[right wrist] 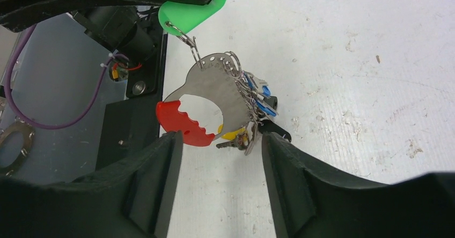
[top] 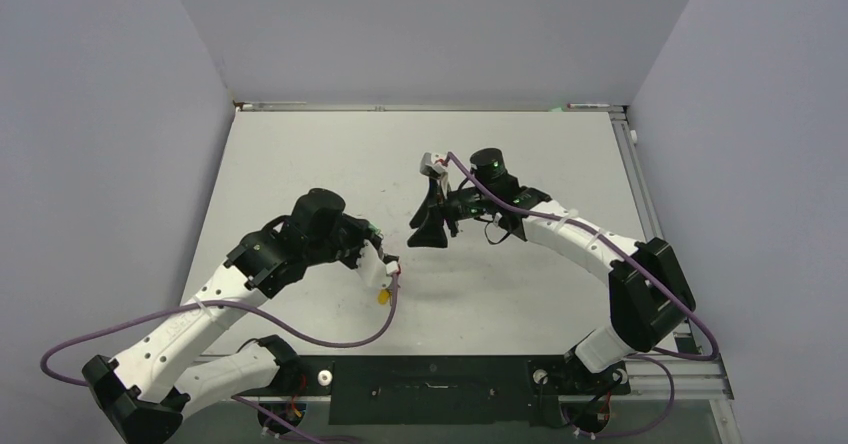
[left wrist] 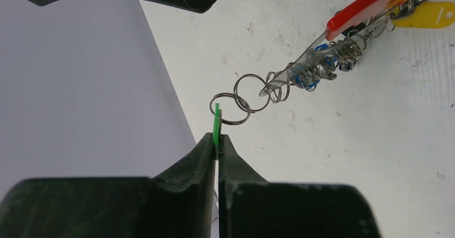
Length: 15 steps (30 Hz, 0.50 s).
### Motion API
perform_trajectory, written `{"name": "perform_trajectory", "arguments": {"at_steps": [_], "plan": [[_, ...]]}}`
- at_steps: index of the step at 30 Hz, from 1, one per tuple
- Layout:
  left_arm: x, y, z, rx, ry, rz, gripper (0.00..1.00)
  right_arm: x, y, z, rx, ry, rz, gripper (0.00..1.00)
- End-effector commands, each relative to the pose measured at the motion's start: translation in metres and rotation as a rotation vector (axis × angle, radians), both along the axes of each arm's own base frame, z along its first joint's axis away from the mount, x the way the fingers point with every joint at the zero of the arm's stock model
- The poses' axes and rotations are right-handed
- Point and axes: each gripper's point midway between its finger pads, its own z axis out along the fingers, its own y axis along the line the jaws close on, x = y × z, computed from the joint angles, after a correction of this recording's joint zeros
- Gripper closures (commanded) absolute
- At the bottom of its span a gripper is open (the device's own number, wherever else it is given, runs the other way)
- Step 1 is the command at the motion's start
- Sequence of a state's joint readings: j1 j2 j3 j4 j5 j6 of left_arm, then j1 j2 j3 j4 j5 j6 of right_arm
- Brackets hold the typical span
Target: Remove the keys from the keyring
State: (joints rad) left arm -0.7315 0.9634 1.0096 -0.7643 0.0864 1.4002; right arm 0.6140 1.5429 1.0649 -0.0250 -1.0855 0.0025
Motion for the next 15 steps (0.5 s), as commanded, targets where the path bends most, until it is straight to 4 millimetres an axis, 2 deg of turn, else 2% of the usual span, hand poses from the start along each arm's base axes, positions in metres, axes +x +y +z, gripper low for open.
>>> {"name": "perform_trajectory", "arguments": {"at_steps": [1,4,7,10,15], "plan": [[0.009,-0.016,0.032,-0.095,-0.069,-0.015,1.0,-0.02,0.008,0.009,0.027,-0.075,0.048,0.48],[0.011,-0.019,0.037,-0.12,-0.056,-0.005,1.0,-0.04,0.019,-0.006,0.002,-0.061,0.091,0.58],[0.011,-0.022,0.04,-0.136,-0.056,-0.007,1.0,-0.058,0.034,-0.008,0.017,-0.052,0.138,0.59],[0.011,-0.024,0.042,-0.154,-0.048,-0.002,1.0,-0.067,0.046,0.0,0.051,-0.002,0.163,0.59],[0.008,-0.026,0.046,-0.178,-0.043,-0.007,1.0,-0.073,0.049,0.029,0.161,0.043,0.189,0.58]]}}
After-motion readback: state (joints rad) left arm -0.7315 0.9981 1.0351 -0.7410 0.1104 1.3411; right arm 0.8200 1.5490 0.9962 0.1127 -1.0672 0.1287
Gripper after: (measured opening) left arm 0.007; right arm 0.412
